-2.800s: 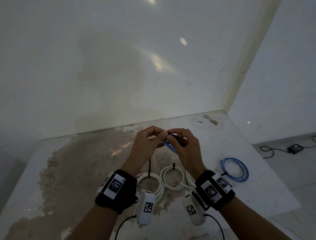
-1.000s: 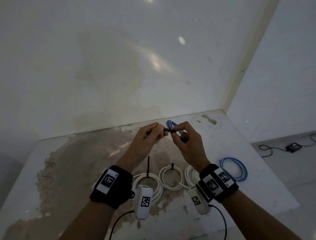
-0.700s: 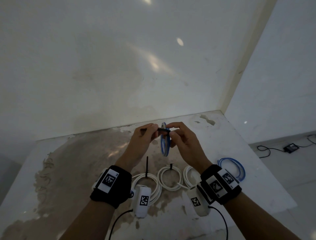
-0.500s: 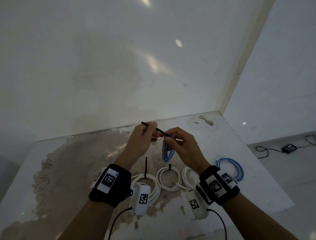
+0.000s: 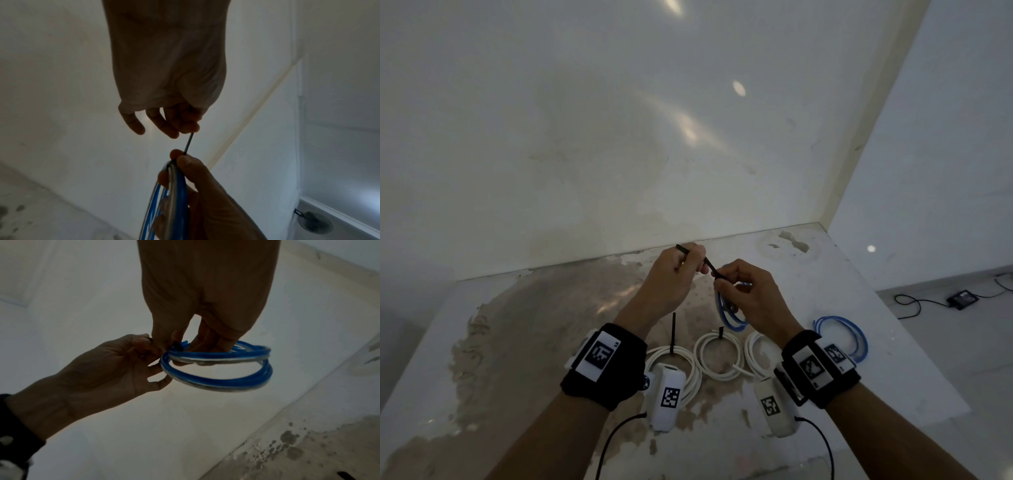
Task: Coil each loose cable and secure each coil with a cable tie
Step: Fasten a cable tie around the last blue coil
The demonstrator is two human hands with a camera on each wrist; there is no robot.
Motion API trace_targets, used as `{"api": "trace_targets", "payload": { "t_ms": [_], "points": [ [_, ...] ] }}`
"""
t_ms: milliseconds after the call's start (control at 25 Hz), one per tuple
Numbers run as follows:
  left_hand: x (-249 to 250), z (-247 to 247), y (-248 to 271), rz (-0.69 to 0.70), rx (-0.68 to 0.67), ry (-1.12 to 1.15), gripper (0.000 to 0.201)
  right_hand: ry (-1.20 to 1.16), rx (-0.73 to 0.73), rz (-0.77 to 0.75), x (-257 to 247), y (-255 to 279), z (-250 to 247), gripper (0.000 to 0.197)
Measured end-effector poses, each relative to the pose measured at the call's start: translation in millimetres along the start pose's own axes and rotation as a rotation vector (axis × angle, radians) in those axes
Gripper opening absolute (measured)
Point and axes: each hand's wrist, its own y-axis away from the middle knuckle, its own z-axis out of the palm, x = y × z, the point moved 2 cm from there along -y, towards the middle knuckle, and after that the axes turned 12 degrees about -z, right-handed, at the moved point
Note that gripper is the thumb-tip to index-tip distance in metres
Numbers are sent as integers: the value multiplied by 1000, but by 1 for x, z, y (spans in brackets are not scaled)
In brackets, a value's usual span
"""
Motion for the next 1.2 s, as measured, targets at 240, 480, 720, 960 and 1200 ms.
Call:
{"api": "trace_targets", "payload": {
  "t_ms": [240,480,720,960,1200],
  "points": [
    [-36,12,4,-165,46,124,39,-1,3,19,9,13,7,10],
    [-147,38,40,-391,-107,-216,22,363,-112,182,56,62,-25,42],
    [-261,44,109,-417,101,-709,60,717,-165,312,109,95,-82,36],
    [-291,36,149,-532,91,-816,60,1017,-389,423,158,106,-130,34],
    [-311,41,158,-660,-1,-806,69,1017,-632,348,179,107,-114,35]
  ]
}}
